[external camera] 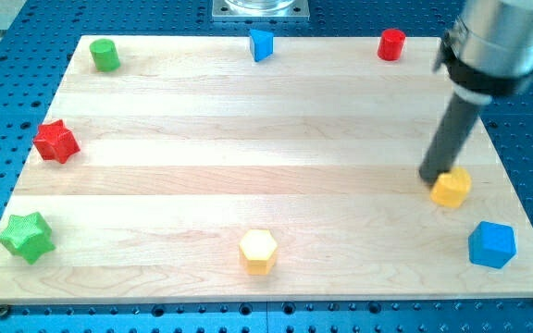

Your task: Place the arm to the bottom right side of the board

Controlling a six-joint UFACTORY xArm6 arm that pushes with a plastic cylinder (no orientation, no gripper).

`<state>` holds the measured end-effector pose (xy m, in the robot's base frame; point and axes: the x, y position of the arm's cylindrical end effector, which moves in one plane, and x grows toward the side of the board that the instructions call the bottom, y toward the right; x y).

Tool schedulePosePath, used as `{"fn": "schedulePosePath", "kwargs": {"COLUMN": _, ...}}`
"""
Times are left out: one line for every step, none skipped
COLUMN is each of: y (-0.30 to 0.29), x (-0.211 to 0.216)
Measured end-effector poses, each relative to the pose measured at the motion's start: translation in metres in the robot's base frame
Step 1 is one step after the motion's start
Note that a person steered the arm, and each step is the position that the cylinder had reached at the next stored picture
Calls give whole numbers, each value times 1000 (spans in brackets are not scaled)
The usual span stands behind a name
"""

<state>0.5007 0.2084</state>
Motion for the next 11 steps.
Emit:
{"fn": "schedulePosePath", "kwargs": {"y": 17, "x": 37}}
{"fn": "schedulePosePath", "kwargs": {"y": -11, "x": -5}}
{"fn": "schedulePosePath", "kwargs": {"y": -20, "x": -32}}
{"fn": "schedulePosePath", "kwargs": {"y": -129, "x": -10}}
{"fn": "schedulePosePath", "kwargs": {"y": -133, "x": 111}}
{"fn": "schedulePosePath", "kwargs": {"y": -130, "x": 118}}
{"fn": "schedulePosePath", "kwargs": {"y": -124, "x": 110}}
{"fn": "schedulePosePath", "kwargs": {"y": -85, "x": 28}}
{"fn": "schedulePosePath", "kwargs": {"y": 24, "x": 1}}
{"fn": "schedulePosePath", "kwargs": {"y": 120, "x": 38}}
{"fn": "schedulePosePath", "kwargs": {"y": 119, "x": 109}}
